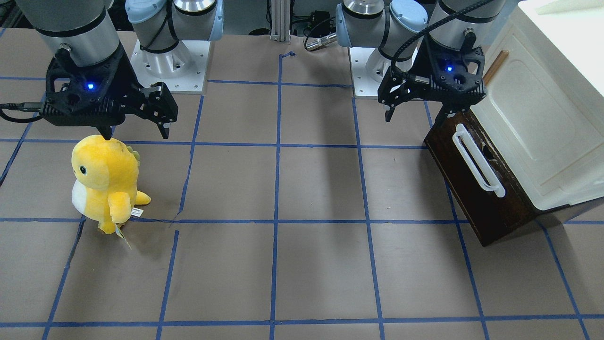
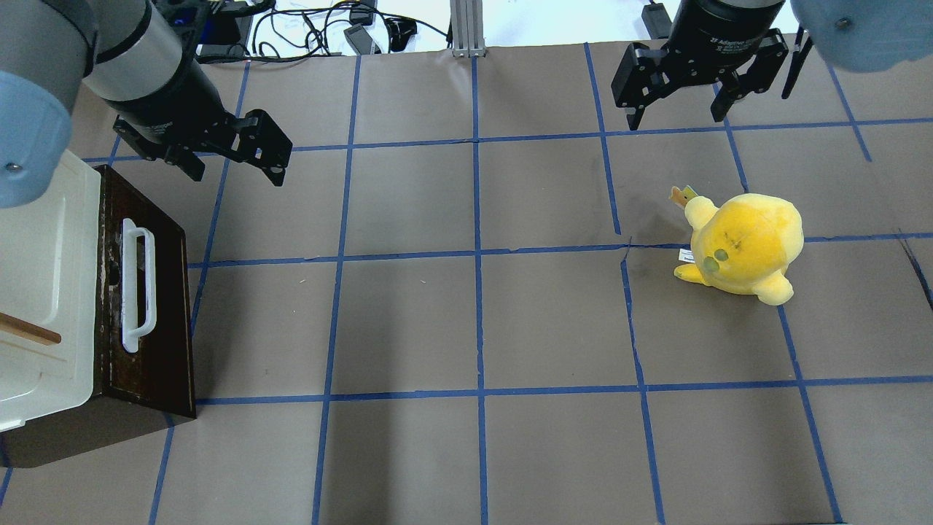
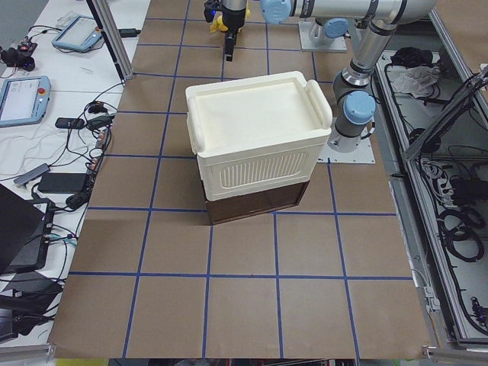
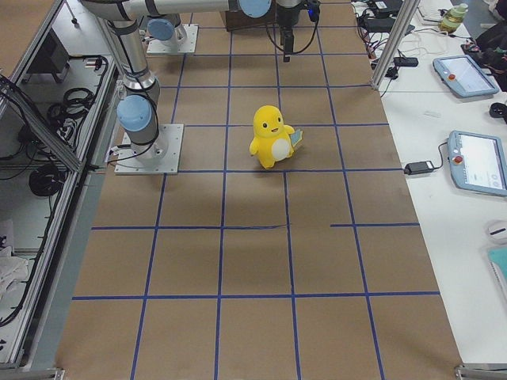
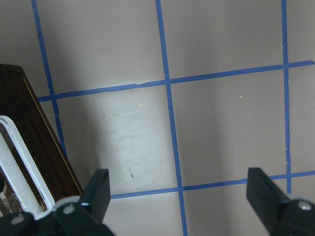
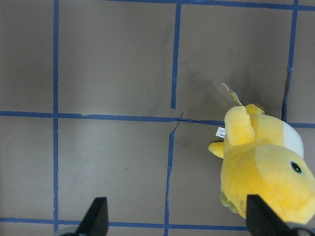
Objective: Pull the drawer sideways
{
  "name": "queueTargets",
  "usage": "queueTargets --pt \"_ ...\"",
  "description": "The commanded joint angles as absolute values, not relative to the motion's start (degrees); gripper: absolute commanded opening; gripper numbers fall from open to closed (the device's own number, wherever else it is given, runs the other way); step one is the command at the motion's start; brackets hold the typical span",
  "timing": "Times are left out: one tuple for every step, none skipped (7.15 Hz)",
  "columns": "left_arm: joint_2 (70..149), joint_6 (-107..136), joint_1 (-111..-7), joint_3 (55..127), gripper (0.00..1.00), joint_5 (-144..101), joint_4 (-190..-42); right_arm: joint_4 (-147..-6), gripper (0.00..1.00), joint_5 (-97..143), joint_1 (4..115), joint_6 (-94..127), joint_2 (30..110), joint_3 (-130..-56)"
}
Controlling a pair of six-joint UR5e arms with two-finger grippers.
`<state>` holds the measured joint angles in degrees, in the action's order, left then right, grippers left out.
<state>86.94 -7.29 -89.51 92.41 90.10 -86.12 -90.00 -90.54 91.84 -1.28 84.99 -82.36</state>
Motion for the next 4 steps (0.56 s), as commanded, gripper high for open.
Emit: queueTargets --pt "86.84 -7.29 -89.56 92.46 1.0 89.83 -86.22 -90.0 1.0 -90.53 91.85 -1.23 84.99 -82.35" --pt "86.84 -7.29 -89.56 92.46 1.0 89.74 -86.13 -90.0 1.0 -90.53 91.85 -1.23 84.99 -82.35" --pt "86.92 -7.29 -89.56 92.46 1.0 89.39 -86.05 -90.0 1.0 -90.61 91.85 -1.23 84.99 -82.35" --pt "86.84 -7.29 -89.56 92.46 1.0 89.38 -86.04 -90.0 1.0 -90.53 91.85 -1.23 84.99 -82.35"
